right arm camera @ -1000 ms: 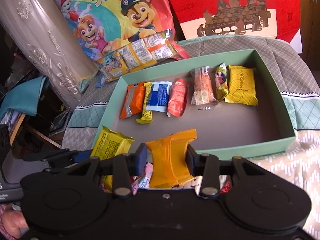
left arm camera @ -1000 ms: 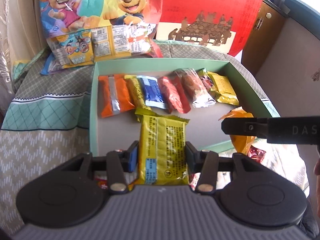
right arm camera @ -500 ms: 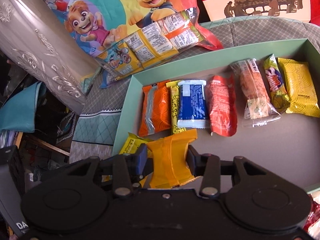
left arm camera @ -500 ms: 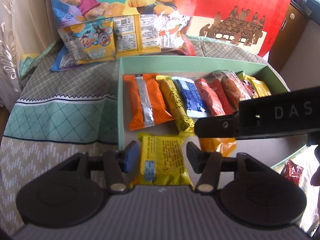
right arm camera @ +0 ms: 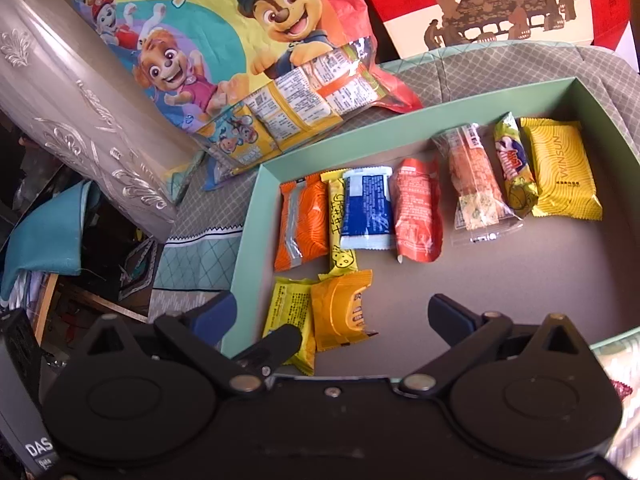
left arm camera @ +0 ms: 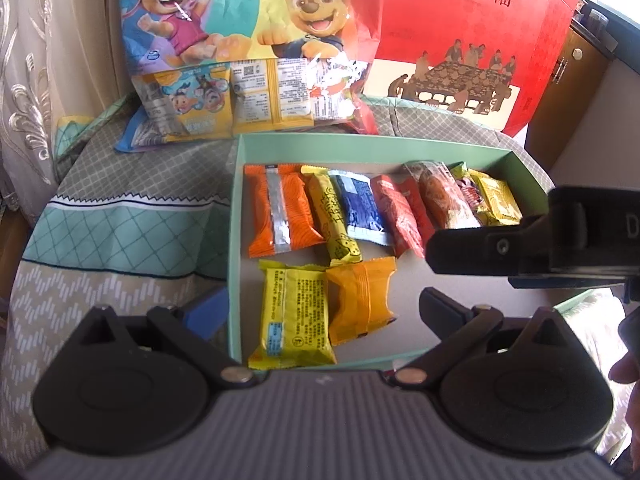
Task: Organize snacks
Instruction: 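Lower both snacks into the green box and open both tools, then grasp the red twisted candy with the right tool while the left tool grasps the clear dotted pastry, then carry both snacks into the green box and open both tools, then grasp the red square candy with the right tool while the left tool moves to the heap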
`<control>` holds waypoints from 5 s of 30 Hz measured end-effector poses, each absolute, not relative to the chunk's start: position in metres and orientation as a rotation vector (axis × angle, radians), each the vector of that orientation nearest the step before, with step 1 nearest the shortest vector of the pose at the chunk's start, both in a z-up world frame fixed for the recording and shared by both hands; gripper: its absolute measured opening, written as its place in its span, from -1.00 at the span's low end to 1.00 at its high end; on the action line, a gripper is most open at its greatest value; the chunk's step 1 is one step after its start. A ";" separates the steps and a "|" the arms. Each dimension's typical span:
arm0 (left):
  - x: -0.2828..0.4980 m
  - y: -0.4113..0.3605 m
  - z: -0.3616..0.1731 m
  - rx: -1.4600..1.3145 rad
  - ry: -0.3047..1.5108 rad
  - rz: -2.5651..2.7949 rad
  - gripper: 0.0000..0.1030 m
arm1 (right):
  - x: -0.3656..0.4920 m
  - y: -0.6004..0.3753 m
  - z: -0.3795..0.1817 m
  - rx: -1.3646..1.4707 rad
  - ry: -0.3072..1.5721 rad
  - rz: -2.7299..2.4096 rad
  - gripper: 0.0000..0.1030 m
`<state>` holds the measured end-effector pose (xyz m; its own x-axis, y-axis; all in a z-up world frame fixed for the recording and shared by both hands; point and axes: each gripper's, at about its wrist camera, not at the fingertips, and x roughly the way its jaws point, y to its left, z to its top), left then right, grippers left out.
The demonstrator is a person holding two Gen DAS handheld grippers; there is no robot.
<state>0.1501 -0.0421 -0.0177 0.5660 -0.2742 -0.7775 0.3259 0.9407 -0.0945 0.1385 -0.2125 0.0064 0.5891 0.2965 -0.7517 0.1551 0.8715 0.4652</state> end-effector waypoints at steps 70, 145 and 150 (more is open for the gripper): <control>0.073 -0.167 -0.088 0.251 1.063 -0.541 -0.39 | -0.003 -0.310 -0.068 0.514 0.923 -0.173 -0.62; 0.066 -0.088 -0.046 0.105 1.026 -0.418 1.00 | -0.002 -0.281 -0.017 0.467 0.988 -0.112 1.00; 0.054 -0.072 -0.059 0.105 1.047 -0.405 1.00 | -0.009 -0.263 -0.038 0.486 1.057 -0.095 1.00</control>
